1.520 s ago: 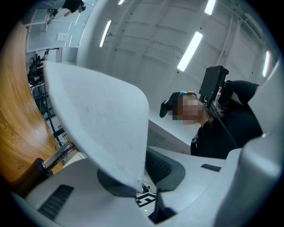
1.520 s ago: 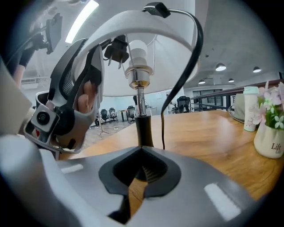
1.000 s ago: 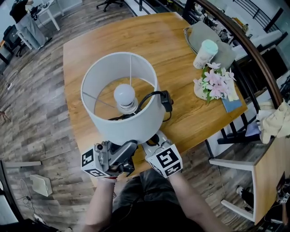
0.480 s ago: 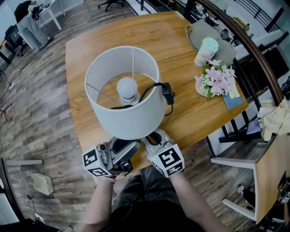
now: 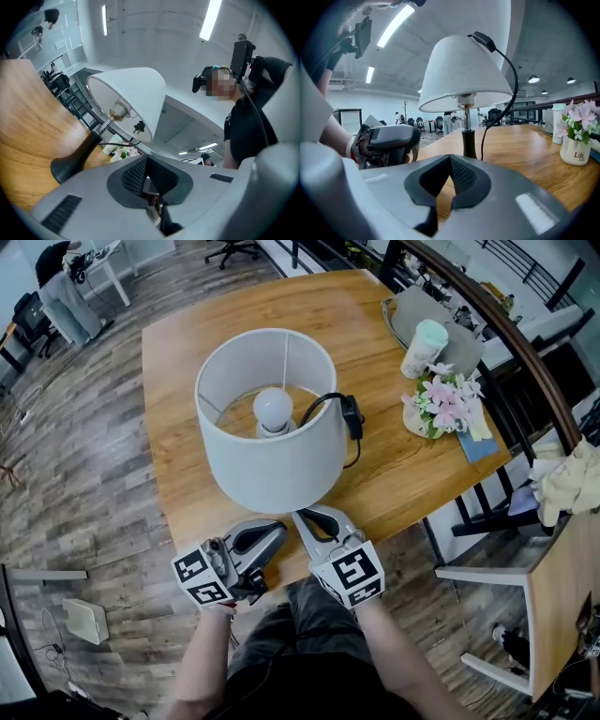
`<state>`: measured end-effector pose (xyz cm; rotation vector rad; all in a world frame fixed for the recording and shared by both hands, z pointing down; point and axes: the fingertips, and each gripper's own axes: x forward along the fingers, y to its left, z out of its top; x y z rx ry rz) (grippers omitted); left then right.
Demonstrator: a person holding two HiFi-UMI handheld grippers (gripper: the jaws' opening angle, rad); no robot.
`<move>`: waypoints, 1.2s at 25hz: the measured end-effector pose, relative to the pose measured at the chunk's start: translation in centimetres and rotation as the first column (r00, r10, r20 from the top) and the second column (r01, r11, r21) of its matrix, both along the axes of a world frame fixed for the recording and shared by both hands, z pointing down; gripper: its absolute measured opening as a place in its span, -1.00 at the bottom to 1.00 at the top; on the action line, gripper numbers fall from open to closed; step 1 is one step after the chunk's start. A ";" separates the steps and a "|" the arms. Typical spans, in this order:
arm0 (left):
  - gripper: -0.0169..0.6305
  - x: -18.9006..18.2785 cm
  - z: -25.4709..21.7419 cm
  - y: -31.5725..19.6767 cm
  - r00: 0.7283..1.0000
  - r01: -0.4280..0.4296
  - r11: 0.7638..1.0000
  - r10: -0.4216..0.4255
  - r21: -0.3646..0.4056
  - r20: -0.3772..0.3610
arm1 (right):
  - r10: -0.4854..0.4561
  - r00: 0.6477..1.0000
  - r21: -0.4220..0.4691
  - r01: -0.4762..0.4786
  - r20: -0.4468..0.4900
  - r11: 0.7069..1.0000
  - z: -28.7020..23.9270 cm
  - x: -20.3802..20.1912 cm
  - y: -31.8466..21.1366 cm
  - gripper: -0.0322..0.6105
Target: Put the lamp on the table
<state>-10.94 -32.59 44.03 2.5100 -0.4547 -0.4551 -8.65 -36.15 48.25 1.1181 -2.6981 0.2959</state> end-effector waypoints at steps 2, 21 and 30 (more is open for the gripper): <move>-0.96 -0.5 0.4 -0.1 0.998 0.039 0.999 -0.039 -0.008 0.042 | 0.004 1.000 0.008 -0.004 -0.004 1.000 -0.3 0.1 0.5 -0.88; -0.96 -2.7 -1.6 1.8 0.809 0.347 0.898 -0.433 0.271 0.398 | 0.095 0.995 0.150 -0.099 0.035 0.984 -5.3 2.4 5.5 -0.88; -0.96 -2.8 -5.0 3.3 0.760 0.413 0.843 -0.528 0.346 0.378 | 0.119 0.991 0.222 -0.128 0.055 0.967 -8.6 3.3 7.6 -0.88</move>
